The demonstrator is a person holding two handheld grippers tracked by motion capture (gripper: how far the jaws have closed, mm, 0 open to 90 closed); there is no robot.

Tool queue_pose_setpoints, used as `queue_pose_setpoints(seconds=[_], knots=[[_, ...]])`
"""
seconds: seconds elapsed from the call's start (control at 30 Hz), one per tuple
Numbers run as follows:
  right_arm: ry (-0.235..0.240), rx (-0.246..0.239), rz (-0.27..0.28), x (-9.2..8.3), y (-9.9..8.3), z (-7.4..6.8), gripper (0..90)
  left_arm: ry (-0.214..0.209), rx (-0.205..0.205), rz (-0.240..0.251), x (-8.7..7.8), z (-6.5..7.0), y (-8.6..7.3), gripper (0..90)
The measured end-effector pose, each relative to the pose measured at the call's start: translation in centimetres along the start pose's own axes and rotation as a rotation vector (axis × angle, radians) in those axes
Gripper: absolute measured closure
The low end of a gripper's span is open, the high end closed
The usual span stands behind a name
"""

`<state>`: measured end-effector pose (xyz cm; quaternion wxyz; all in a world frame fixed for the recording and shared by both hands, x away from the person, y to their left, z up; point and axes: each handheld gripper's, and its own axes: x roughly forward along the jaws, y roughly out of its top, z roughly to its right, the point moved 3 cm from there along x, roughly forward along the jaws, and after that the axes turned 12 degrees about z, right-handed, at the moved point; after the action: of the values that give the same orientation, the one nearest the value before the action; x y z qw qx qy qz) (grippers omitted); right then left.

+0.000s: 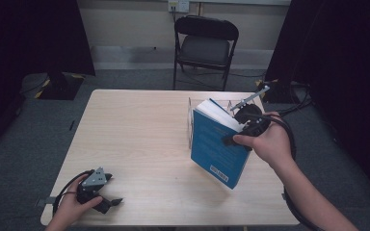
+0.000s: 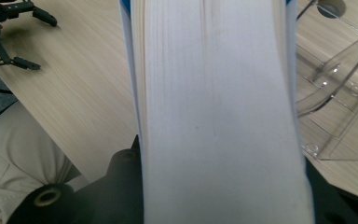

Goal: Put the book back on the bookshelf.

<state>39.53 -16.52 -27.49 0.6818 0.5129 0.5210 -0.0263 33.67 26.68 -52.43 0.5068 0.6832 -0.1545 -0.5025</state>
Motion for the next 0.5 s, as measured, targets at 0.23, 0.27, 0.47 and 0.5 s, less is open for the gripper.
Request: queue_pose_setpoints(seconds=[0.23,0.27,0.47,0.5], knots=[[-0.039,0.044,0.004,-0.1,-0.1,1.0,61.8,0.003,0.01,-0.001,0.0,-0.1,0.0,0.0],[-0.039,0.054,0.003,-0.1,-0.1,1.1,61.8,0.0,0.0,0.0,0.0,0.0,0.0,0.0],[-0.074,0.086,0.006,0.4,-0.1,1.7,61.8,0.002,0.006,-0.001,0.0,0.0,0.0,0.0],[-0.078,0.089,0.005,0.5,-0.1,1.7,61.8,0.003,0.01,-0.001,0.0,-0.1,0.0,0.0]])
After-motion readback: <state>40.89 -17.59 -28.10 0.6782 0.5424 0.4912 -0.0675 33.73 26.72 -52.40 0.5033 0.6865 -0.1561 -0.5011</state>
